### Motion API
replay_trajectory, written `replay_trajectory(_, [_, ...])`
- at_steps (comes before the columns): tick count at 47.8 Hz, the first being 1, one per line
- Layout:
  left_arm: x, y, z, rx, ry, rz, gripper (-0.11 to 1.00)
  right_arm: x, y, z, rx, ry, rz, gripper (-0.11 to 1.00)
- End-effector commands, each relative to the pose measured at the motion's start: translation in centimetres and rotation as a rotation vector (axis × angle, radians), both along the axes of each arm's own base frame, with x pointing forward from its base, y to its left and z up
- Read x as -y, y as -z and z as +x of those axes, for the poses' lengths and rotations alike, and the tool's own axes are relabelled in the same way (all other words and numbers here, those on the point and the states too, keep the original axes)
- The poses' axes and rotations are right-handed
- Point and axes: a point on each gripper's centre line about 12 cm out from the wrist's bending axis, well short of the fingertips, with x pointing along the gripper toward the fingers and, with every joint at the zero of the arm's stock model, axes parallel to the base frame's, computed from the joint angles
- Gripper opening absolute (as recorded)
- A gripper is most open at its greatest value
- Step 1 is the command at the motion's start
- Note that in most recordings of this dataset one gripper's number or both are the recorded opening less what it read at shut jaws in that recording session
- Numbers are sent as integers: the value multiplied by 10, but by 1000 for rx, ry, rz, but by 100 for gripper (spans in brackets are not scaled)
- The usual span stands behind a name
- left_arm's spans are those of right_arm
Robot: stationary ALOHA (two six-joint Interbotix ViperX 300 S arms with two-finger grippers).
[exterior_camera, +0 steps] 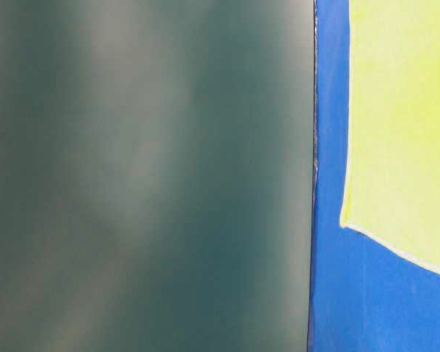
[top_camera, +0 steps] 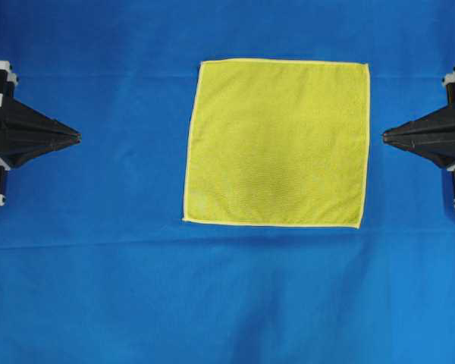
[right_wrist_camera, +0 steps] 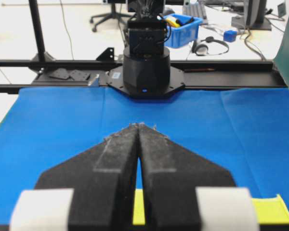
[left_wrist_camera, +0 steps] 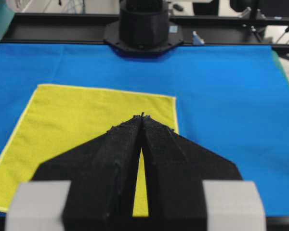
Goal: Fold the yellow towel.
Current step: 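Move both grippers to the towel's far corners and pinch them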
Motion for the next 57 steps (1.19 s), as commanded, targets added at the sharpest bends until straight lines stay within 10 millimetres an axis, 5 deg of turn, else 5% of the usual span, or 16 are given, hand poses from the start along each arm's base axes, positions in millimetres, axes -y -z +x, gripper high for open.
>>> replay_trajectory(1, [-2, -6, 7, -11, -11, -27, 0, 1, -9, 2, 18, 6, 1, 0])
replay_trajectory(14, [-15, -2, 47, -121, -63, 2, 0, 29, -9, 8, -242, 138, 31, 0])
replay_trajectory(29, [-67, 34, 108, -331, -218, -23, 1, 88, 42, 10, -527, 388, 107, 0])
replay_trajectory(36, [-98, 57, 132, -408, -287, -41, 35, 123, 76, 11, -673, 502, 148, 6])
replay_trajectory(44, [-136, 96, 151, -471, -365, -66, 81, 152, 116, 9, -824, 576, 189, 52])
replay_trajectory(47, [-148, 111, 157, -489, -388, -69, 86, 158, 128, 9, -858, 584, 193, 61])
replay_trajectory(57, [-179, 155, 176, -552, -434, -78, 85, 177, 158, 11, -888, 614, 213, 57])
